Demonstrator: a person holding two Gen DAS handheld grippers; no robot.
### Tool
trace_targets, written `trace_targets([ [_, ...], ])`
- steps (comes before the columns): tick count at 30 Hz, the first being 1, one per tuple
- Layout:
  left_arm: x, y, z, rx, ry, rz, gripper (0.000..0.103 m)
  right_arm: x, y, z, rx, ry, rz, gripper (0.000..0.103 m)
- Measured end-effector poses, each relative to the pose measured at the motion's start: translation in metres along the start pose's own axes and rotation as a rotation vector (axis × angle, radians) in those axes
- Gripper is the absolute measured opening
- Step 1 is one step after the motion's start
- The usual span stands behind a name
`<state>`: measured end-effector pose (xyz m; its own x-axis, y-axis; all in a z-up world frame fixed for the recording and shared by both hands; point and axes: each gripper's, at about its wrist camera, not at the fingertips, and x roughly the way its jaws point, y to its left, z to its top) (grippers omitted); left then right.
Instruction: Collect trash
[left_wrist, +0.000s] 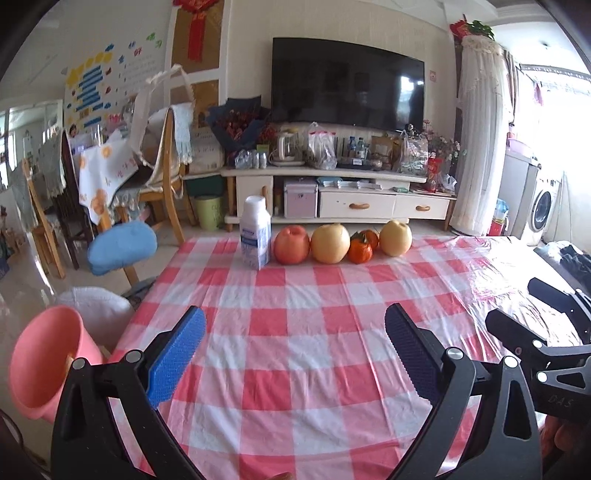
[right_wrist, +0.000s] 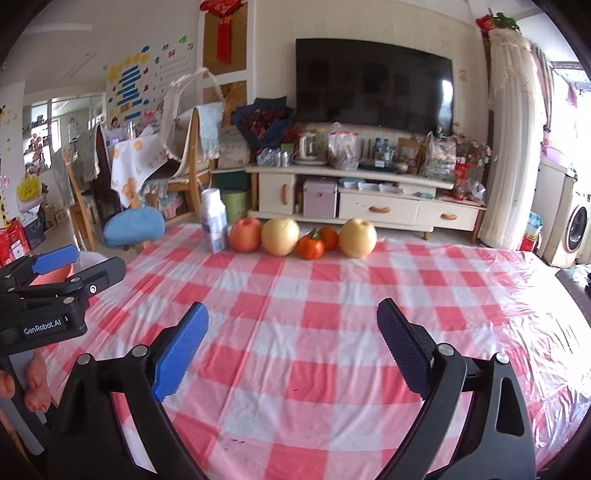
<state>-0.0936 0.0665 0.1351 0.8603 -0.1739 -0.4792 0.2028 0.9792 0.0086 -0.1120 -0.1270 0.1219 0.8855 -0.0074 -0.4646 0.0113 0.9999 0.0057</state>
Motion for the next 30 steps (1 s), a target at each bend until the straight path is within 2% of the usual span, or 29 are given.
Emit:
trace_targets([
  [14,-0.021,-0.031,0.029,0.021,-0.077,-0.011,0.097,-0.027,-0.037,0.011,0.024,-0.095,-0.083,0.093],
  [30,-0.021,-0.071,0.033,0.089,-0.077,-0.011,0.097,-0.040,-0.055,0.012,0.027,-0.153,-0.165,0.094],
])
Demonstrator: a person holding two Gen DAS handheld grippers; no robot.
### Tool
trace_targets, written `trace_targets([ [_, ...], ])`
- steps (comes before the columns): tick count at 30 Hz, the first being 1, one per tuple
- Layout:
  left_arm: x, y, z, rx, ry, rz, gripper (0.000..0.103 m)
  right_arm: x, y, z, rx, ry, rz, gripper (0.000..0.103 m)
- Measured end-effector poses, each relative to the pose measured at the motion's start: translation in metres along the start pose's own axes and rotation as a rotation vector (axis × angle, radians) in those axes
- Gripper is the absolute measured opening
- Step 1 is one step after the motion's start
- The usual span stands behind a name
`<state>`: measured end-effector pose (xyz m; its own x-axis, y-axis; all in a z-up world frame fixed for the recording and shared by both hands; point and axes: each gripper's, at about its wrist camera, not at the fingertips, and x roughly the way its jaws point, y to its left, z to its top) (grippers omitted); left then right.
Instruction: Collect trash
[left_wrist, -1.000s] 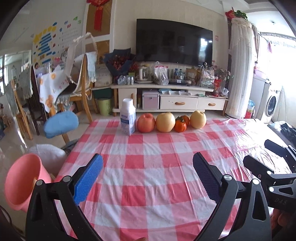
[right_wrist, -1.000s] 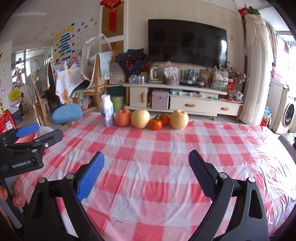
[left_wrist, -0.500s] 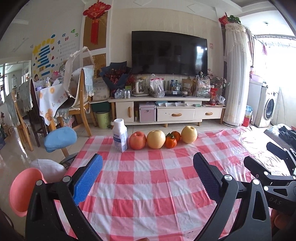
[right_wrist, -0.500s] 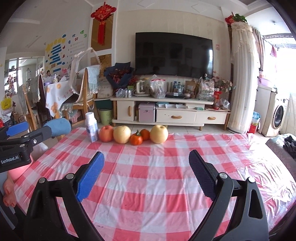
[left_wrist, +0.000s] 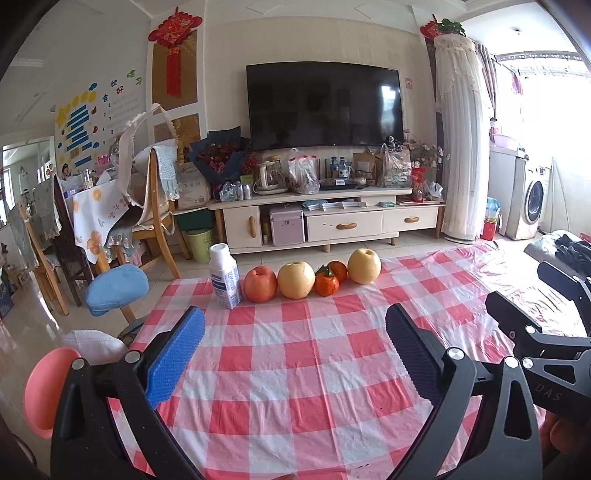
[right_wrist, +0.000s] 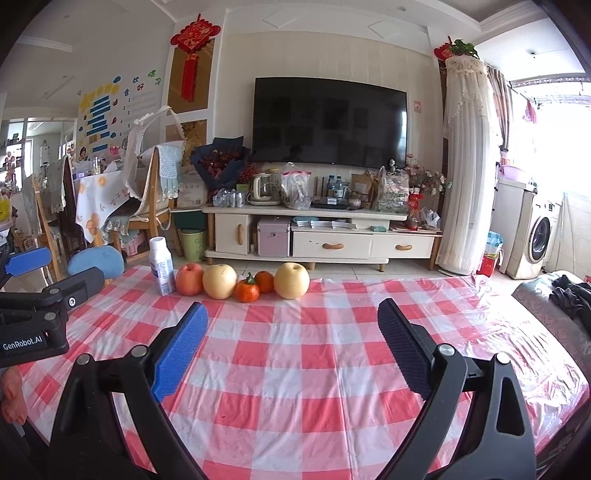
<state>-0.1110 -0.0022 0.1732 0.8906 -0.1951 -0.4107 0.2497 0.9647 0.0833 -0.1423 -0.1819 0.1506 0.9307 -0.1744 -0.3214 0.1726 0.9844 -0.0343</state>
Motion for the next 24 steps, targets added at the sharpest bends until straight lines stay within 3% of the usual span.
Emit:
trace_targets([
  [5,0.001,-0.006,0.001,0.002,-0.014,0.005,0.097,-0.001,-0.003,0.000,-0.003,-0.010,-0.018,0.099],
  [24,0.006,-0.022,-0.004,0.014,0.007,-0.003,0.098,-0.002,-0.013,-0.003,0.018,-0.036,-0.061,0.099],
])
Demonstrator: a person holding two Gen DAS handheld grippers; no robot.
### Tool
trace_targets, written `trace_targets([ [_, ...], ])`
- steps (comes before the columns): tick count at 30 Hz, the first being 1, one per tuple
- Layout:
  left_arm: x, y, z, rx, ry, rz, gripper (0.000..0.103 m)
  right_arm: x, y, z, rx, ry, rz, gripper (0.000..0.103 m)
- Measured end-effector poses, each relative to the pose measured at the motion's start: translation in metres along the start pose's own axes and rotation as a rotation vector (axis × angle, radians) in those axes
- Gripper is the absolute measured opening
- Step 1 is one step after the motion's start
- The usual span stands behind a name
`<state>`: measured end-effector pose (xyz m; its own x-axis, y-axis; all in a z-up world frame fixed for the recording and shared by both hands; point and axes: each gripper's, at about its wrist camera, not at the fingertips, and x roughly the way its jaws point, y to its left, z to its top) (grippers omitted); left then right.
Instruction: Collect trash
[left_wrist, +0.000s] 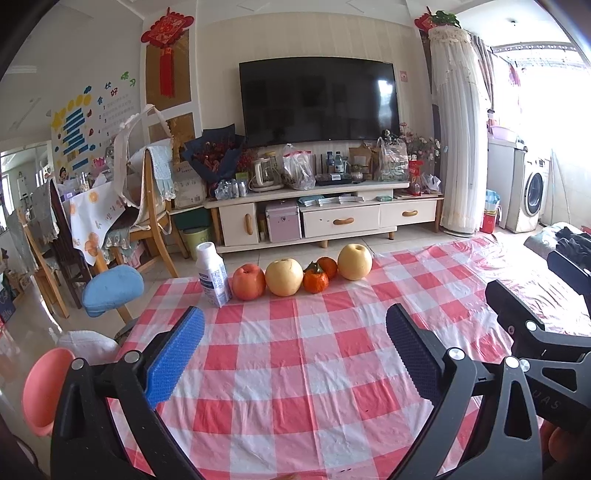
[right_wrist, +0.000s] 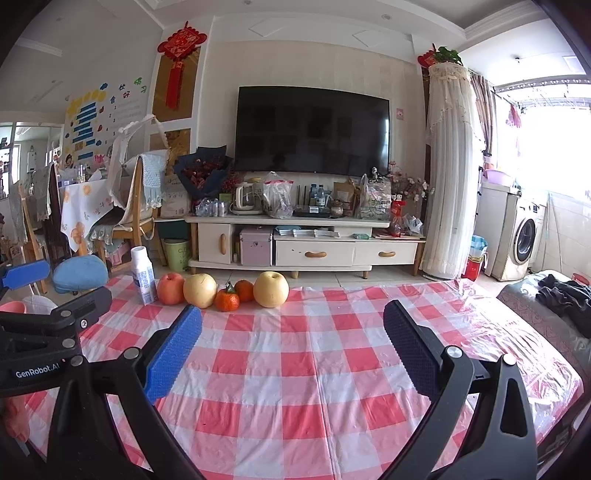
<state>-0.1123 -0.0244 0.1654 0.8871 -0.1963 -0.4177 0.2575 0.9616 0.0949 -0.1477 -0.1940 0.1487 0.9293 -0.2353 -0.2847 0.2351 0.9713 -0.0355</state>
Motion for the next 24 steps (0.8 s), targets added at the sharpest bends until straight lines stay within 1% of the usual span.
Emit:
trace_targets([
  [4,0.000,0.000,0.000,0.004,0.001,0.003,0.098,0.000,0.000,0.000,-0.003,-0.002,0.002,0.099],
  [15,0.001,0.003,0.001,-0.008,-0.017,0.026,0.098,0.000,0.008,-0.001,-0.027,-0.004,0.048,0.099],
  [24,0.007,0.007,-0.002,-0.012,-0.006,0.031,0.098,0.005,0.012,-0.004,-0.023,0.011,0.067,0.099],
])
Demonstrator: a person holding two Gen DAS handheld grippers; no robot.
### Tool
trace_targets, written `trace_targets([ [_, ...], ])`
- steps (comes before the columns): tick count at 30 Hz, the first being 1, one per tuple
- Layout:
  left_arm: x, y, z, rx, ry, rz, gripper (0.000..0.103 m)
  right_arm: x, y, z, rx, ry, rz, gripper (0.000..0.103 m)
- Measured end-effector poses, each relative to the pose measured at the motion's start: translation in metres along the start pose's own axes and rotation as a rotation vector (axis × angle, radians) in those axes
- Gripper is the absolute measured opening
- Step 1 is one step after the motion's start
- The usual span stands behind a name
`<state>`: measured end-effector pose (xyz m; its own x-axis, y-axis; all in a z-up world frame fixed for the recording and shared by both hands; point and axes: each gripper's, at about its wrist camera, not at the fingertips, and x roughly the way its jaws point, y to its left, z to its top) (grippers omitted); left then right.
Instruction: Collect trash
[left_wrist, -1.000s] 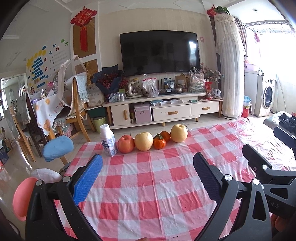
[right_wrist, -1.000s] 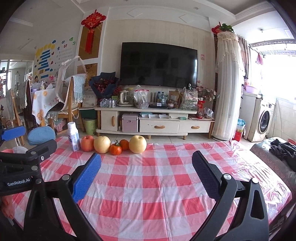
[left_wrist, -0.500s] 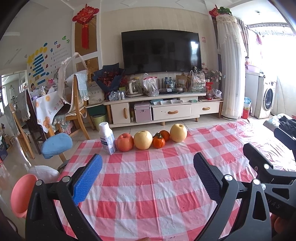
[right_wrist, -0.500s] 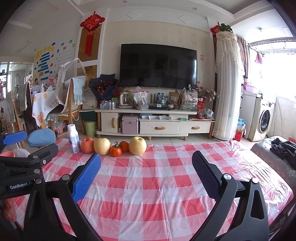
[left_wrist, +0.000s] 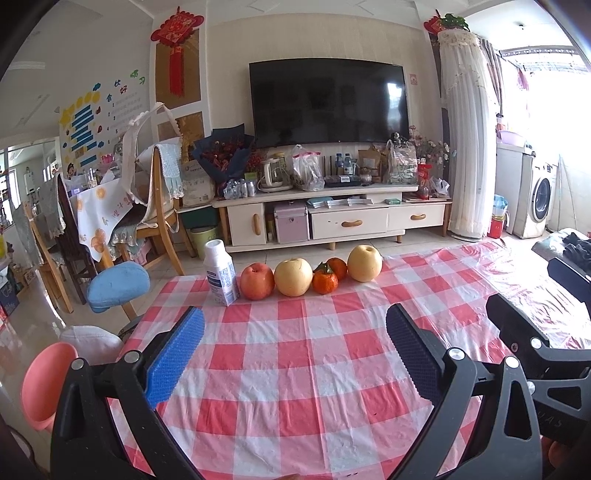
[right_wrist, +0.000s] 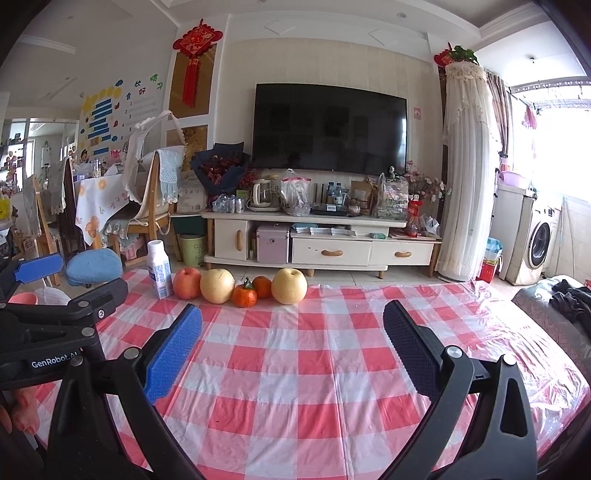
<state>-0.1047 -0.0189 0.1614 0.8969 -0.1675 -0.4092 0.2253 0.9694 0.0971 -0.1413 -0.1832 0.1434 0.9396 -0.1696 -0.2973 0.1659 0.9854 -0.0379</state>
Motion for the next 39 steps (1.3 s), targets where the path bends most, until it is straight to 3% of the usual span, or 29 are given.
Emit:
trace_targets([
  [39,0.030,0.003,-0.022,-0.010,0.041,0.006,0.098,0.022,0.011,-0.012,0.012,0.058,0.041,0.099],
])
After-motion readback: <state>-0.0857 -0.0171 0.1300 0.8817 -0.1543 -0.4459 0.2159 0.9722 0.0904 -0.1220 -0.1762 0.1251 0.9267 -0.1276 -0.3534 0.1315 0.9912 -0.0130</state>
